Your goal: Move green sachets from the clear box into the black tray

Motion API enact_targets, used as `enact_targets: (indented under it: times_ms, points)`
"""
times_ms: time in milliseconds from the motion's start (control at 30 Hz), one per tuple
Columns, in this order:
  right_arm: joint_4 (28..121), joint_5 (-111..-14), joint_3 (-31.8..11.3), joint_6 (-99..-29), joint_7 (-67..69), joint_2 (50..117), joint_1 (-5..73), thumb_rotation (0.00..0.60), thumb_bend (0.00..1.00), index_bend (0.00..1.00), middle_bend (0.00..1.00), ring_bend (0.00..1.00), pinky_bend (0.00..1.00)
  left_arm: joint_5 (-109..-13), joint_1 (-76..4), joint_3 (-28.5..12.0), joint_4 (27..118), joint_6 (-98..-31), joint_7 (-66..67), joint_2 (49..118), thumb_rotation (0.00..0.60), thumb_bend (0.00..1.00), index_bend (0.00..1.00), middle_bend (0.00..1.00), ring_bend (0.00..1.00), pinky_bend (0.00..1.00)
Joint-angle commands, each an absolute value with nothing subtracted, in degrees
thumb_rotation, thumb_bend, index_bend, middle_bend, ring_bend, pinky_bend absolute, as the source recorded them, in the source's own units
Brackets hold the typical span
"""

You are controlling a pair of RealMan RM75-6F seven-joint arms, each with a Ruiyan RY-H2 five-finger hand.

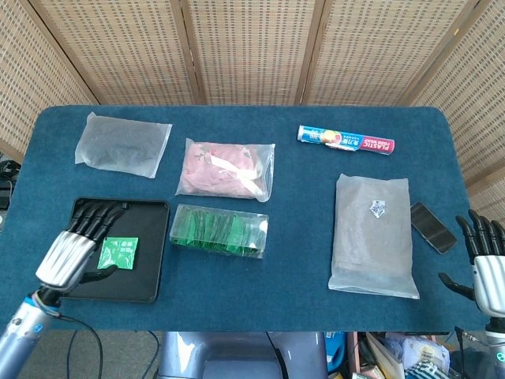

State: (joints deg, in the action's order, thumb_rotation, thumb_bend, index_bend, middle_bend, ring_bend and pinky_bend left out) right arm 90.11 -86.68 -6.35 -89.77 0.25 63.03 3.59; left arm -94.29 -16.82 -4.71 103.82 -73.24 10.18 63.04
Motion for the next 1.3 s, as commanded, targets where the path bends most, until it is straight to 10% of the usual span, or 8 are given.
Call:
enact_targets:
  times_ms: [33,600,1300]
  points:
    - [89.82,-86.28,-6.46,-89.44,0.53,63.08,3.68,0.6,0.0,0.0,0.0,0.0,0.0,-88.6,-23.26,-8.74,107.4,-65.42,18.25,66.8,0.6,0.19,0.0,0.0,0.0,0.0]
    - [88.36,-84.35,-6.91,-87.44,1.89,63.27,4.26,0.6,0.0,0.0,0.0,0.0,0.0,-67.67,-35.51,-14.38,102.85,-57.04,33.77,82.83,0.6,0.23,0.24,0.0,0.0,0.0]
    - [87.66,-83.35,-7.18,-86.59,3.93,63.03,4.38,0.6,0.0,0.0,0.0,0.0,0.0,-65.39,-39.13,-11.94,97.35,-61.48,38.1,91.23,0.6,0.23,0.38,0.0,0.0,0.0]
